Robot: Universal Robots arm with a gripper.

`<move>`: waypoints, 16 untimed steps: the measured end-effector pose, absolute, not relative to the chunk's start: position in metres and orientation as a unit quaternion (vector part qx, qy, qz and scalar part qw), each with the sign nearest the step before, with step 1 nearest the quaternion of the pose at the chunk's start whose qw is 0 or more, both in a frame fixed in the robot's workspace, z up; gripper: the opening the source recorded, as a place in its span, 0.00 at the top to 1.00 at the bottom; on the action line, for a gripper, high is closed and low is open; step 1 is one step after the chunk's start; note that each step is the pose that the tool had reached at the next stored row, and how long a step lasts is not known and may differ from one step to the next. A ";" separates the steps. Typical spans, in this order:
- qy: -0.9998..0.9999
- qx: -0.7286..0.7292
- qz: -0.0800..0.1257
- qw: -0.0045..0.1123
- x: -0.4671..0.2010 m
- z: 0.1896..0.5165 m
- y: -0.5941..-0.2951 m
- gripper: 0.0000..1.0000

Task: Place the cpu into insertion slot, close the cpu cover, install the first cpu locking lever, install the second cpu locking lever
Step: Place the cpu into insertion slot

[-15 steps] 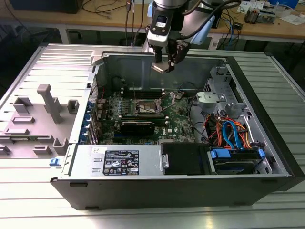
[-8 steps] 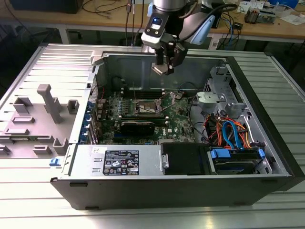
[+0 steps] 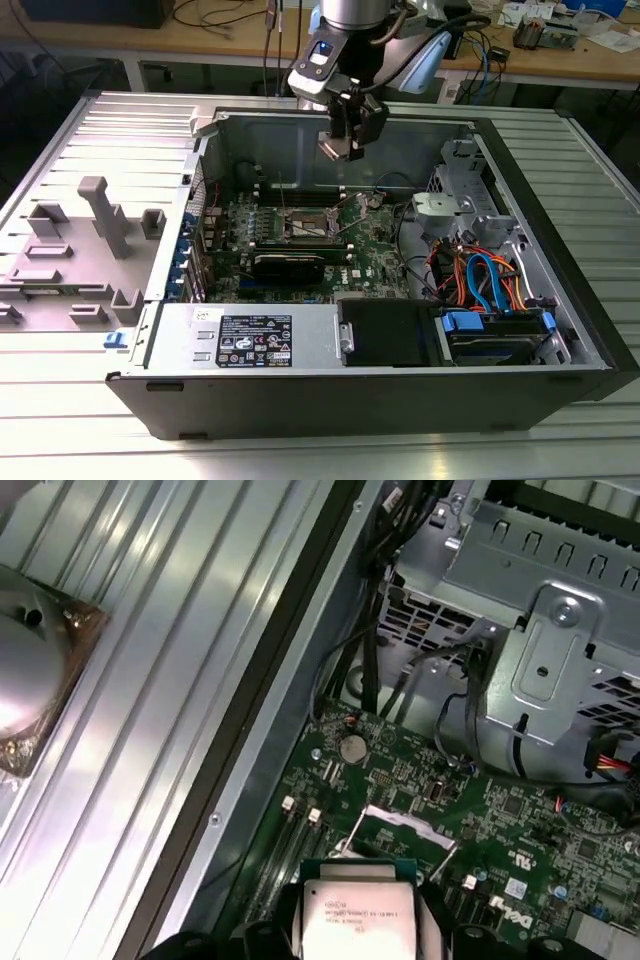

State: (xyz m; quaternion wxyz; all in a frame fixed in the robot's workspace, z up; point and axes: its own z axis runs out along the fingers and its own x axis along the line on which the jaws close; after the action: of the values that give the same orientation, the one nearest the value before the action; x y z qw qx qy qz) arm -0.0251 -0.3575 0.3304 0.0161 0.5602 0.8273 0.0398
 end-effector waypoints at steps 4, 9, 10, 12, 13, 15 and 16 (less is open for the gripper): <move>0.803 0.594 0.039 0.018 -0.025 0.326 -0.358 0.46; 0.789 0.612 0.038 0.019 -0.025 0.320 -0.361 0.46; 0.784 0.619 0.038 0.019 -0.025 0.319 -0.361 0.46; 0.773 0.633 0.038 0.020 -0.025 0.317 -0.361 0.46; 0.769 0.638 0.038 0.020 -0.025 0.316 -0.361 0.46; 0.759 0.649 0.037 0.021 -0.025 0.314 -0.361 0.46; 0.754 0.655 0.037 0.021 -0.025 0.313 -0.361 0.46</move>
State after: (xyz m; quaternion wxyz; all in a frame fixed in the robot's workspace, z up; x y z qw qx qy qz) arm -0.0250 -0.3614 0.3128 0.0209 0.6551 0.7544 0.0367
